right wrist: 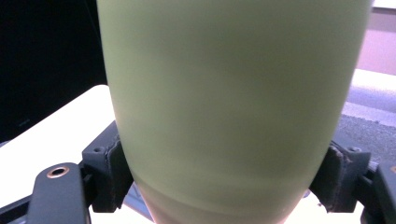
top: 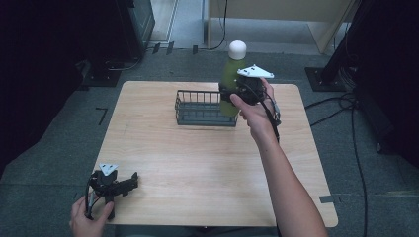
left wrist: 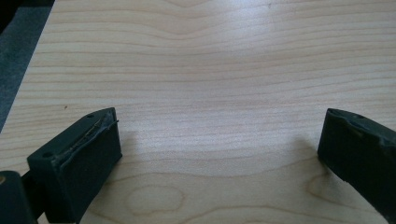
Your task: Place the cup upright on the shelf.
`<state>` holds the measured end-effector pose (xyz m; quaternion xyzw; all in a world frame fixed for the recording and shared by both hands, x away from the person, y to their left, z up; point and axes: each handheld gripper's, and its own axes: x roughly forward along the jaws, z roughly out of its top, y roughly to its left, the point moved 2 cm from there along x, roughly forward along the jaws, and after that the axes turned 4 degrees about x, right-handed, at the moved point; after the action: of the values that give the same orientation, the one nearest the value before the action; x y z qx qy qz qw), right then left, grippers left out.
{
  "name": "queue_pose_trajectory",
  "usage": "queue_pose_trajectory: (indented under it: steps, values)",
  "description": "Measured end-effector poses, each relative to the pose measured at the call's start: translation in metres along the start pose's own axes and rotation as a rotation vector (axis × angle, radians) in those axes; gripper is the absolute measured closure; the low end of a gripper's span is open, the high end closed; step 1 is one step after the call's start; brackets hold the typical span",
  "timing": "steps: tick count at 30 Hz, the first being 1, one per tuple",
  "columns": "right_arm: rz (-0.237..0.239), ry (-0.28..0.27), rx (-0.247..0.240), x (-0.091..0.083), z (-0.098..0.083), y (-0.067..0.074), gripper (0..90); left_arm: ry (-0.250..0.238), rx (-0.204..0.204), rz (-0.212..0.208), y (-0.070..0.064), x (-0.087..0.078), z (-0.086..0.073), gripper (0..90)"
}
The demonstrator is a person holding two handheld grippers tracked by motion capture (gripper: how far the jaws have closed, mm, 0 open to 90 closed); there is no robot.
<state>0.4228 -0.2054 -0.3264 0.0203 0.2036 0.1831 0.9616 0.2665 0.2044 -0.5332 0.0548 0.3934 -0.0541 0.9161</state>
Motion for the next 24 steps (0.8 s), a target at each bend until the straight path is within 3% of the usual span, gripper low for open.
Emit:
queue_pose_trajectory:
  steps: [11, 24]
  values:
    - [-0.021, 0.007, -0.018, 0.033, 0.007, 0.003, 20.5, 0.002, 0.002, 0.0, 0.0, 0.0, 0.0, 0.0]
    - [-0.073, 0.014, 0.042, 0.063, 0.0, -0.006, 20.5, 0.002, 0.002, 0.0, 0.0, 0.0, 0.0, 0.0]
